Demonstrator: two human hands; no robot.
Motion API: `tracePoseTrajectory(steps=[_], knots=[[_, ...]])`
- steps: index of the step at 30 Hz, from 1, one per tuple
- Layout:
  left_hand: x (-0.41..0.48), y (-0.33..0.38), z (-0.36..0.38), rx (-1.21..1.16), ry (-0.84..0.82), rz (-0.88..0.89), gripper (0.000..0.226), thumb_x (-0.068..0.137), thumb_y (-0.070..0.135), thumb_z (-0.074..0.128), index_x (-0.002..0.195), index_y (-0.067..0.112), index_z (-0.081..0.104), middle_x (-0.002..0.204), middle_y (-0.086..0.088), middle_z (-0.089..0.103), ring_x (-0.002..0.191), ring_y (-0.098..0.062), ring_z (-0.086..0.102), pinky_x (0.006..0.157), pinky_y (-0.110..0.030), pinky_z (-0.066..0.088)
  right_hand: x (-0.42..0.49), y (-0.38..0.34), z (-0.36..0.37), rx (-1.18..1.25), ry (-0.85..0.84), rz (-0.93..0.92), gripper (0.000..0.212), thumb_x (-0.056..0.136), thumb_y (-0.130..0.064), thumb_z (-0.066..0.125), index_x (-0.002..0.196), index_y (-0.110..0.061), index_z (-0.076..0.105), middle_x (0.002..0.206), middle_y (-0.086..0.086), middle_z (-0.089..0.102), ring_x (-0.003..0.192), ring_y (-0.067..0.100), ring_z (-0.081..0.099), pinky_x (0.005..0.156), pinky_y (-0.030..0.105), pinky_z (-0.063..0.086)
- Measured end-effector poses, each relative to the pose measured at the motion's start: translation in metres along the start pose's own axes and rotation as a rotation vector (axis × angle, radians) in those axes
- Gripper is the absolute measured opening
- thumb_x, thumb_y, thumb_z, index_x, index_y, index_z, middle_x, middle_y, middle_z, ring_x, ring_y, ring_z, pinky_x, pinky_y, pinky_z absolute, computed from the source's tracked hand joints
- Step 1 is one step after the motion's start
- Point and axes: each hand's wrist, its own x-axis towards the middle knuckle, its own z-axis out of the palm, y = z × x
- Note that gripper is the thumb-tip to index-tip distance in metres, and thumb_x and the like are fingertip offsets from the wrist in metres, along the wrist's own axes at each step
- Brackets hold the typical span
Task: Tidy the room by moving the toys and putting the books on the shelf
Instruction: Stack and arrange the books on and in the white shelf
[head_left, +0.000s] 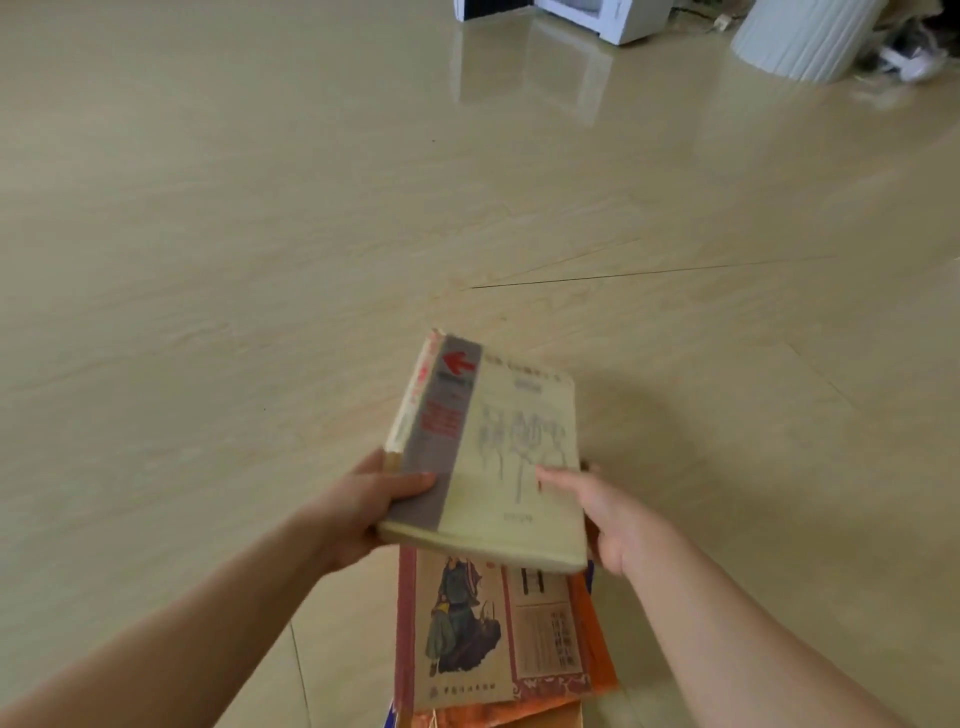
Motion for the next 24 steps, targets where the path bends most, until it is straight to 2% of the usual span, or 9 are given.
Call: tracePoseTrajectory(steps=[4, 8, 10, 12, 14, 16, 20, 23, 24], knots=[[0.004, -0.029, 0.002, 0.515, -0.026, -0.104, 0.043, 0.081, 0.017, 0.068, 0.118, 0.017, 0.045, 0.105, -0.002, 0.064, 0.089, -0.015, 0.065, 0.062, -0.024, 0.054, -0.001, 0.052, -0.003, -0.021, 0.131, 0.014, 0.039, 0.081, -0.008, 0.068, 0.117, -0.015, 0.054, 0.108, 0.007, 0.066, 0.100, 0.027, 0.061, 0.090, 0.047, 0.049], [0.004, -0.036, -0.006, 0.984, -0.203, -0.355, 0.046, 0.085, 0.040, 0.063, 0.122, 0.017, 0.048, 0.100, 0.005, 0.061, 0.083, -0.008, 0.061, 0.075, -0.027, 0.054, -0.013, 0.070, -0.010, -0.035, 0.146, -0.018, 0.034, 0.080, 0.002, 0.065, 0.107, -0.017, 0.056, 0.098, 0.003, 0.067, 0.091, 0.024, 0.063, 0.077, 0.036, 0.051], [0.008, -0.035, -0.007, 1.087, -0.072, -0.352, 0.063, 0.085, 0.057, 0.053, 0.124, 0.008, 0.049, 0.097, 0.000, 0.059, 0.083, -0.013, 0.059, 0.078, -0.030, 0.051, -0.015, 0.073, -0.013, -0.084, 0.178, -0.033, 0.028, 0.080, -0.002, 0.064, 0.100, -0.019, 0.057, 0.094, 0.000, 0.067, 0.086, 0.021, 0.063, 0.071, 0.032, 0.051], [0.018, -0.041, -0.005, 0.898, 0.168, -0.229, 0.072, 0.083, 0.058, 0.054, 0.128, 0.004, 0.043, 0.106, -0.007, 0.057, 0.093, -0.020, 0.056, 0.078, -0.032, 0.047, -0.017, 0.076, -0.010, -0.150, 0.241, -0.011, 0.028, 0.072, -0.018, 0.068, 0.099, -0.021, 0.059, 0.095, -0.001, 0.067, 0.088, 0.021, 0.064, 0.078, 0.036, 0.054], [0.025, -0.052, 0.006, 0.513, 0.176, -0.213, 0.067, 0.081, 0.051, 0.064, 0.128, 0.009, 0.041, 0.118, -0.007, 0.058, 0.106, -0.025, 0.056, 0.086, -0.038, 0.048, -0.017, 0.084, -0.008, -0.155, 0.276, 0.012, 0.047, 0.056, -0.038, 0.073, 0.098, -0.024, 0.060, 0.099, 0.000, 0.066, 0.094, 0.024, 0.063, 0.087, 0.042, 0.053], [0.031, -0.065, 0.015, 0.241, 0.151, -0.227, 0.057, 0.080, 0.038, 0.070, 0.123, 0.010, 0.047, 0.112, -0.009, 0.064, 0.101, -0.027, 0.062, 0.087, -0.044, 0.052, -0.018, 0.094, -0.004, -0.110, 0.271, 0.029, 0.054, 0.058, -0.042, 0.079, 0.103, -0.021, 0.056, 0.105, 0.003, 0.064, 0.097, 0.025, 0.063, 0.089, 0.044, 0.052], [0.028, -0.073, 0.013, 0.043, 0.117, -0.257, 0.030, 0.088, 0.023, 0.062, 0.114, 0.008, 0.056, 0.104, -0.014, 0.068, 0.096, -0.029, 0.064, 0.077, -0.042, 0.053, -0.021, 0.100, -0.007, -0.070, 0.281, 0.079, 0.066, 0.069, -0.041, 0.079, 0.115, -0.010, 0.043, 0.107, 0.006, 0.060, 0.097, 0.025, 0.060, 0.084, 0.040, 0.051], [0.025, -0.078, 0.007, 0.001, 0.061, -0.319, 0.041, 0.081, 0.030, 0.070, 0.114, 0.010, 0.056, 0.103, -0.013, 0.070, 0.095, -0.030, 0.066, 0.076, -0.043, 0.054, -0.020, 0.098, -0.010, -0.015, 0.216, 0.134, 0.066, 0.068, -0.043, 0.078, 0.117, -0.006, 0.054, 0.100, 0.008, 0.066, 0.086, 0.024, 0.064, 0.067, 0.031, 0.052], [0.024, -0.079, 0.006, 0.009, 0.043, -0.333, 0.046, 0.077, 0.032, 0.072, 0.113, 0.010, 0.056, 0.100, -0.013, 0.071, 0.093, -0.030, 0.068, 0.073, -0.042, 0.055, -0.020, 0.099, -0.010, 0.020, 0.183, 0.158, 0.064, 0.067, -0.043, 0.079, 0.116, -0.007, 0.058, 0.099, 0.009, 0.069, 0.085, 0.025, 0.066, 0.067, 0.032, 0.054]])
